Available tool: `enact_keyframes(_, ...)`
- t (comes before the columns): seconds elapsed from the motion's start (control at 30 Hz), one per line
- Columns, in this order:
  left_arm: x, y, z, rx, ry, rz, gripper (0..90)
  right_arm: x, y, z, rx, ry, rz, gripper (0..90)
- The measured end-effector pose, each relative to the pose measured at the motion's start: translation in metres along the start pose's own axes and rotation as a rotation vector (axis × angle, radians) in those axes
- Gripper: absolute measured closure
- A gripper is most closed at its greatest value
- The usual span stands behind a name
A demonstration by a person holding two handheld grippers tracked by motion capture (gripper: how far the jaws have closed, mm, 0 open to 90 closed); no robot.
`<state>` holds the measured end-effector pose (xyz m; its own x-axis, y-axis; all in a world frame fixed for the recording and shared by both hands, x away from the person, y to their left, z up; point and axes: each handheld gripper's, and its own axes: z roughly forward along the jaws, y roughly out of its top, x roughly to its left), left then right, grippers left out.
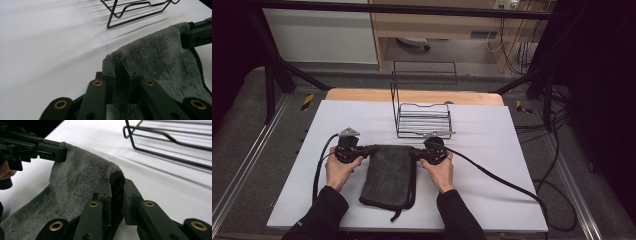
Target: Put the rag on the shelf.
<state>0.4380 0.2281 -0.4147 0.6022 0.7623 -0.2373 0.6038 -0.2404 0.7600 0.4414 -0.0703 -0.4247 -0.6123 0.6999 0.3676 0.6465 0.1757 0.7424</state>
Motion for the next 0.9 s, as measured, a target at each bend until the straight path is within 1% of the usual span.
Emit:
enact_keyframes(0.07,-0.002,0.001,-0.005,-0.015,0.000,0.008,80.8,0.002,0.001,-0.002,-0.014,0.006,-0.015,79.9)
enact_keyframes(0.13,-0.004,0.002,-0.010,-0.030,0.000,0.010,80.7,0.007,0.003,-0.006,-0.033,0.008,-0.043,79.9)
enact_keyframes(0.23,-0.006,0.004,-0.018,-0.052,-0.006,0.011,80.7,0.010,0.004,-0.009,-0.047,0.012,-0.055,79.8)
enact_keyframes(0.3,-0.008,0.005,-0.023,-0.063,-0.001,0.018,80.8,0.014,0.007,-0.013,-0.065,0.019,-0.068,79.8)
enact_keyframes(0.33,-0.010,0.006,-0.025,-0.067,0.003,0.027,80.8,0.014,0.007,-0.013,-0.065,0.019,-0.068,79.8)
enact_keyframes(0.4,-0.013,0.008,-0.029,-0.084,0.004,0.032,80.8,0.017,0.010,-0.016,-0.077,0.015,-0.087,79.8)
enact_keyframes(0.5,-0.016,0.011,-0.037,-0.106,0.006,0.043,80.7,0.020,0.013,-0.021,-0.100,0.018,-0.100,79.8)
enact_keyframes(0.53,-0.017,0.012,-0.039,-0.111,0.006,0.048,80.7,0.021,0.015,-0.025,-0.119,0.024,-0.108,79.8)
enact_keyframes(0.6,-0.020,0.014,-0.043,-0.123,0.010,0.065,80.7,0.022,0.016,-0.028,-0.134,0.026,-0.125,79.9)
enact_keyframes(0.73,-0.027,0.018,-0.050,-0.147,0.022,0.088,80.7,0.024,0.017,-0.033,-0.153,0.031,-0.136,79.9)
enact_keyframes(0.77,-0.029,0.019,-0.051,-0.155,0.026,0.095,80.8,0.026,0.019,-0.037,-0.167,0.033,-0.139,79.9)
enact_keyframes(0.87,-0.034,0.022,-0.056,-0.176,0.020,0.106,80.7,0.027,0.020,-0.041,-0.180,0.032,-0.147,79.9)
enact_keyframes(0.9,-0.036,0.023,-0.058,-0.182,0.017,0.108,80.7,0.027,0.021,-0.043,-0.186,0.029,-0.157,79.9)
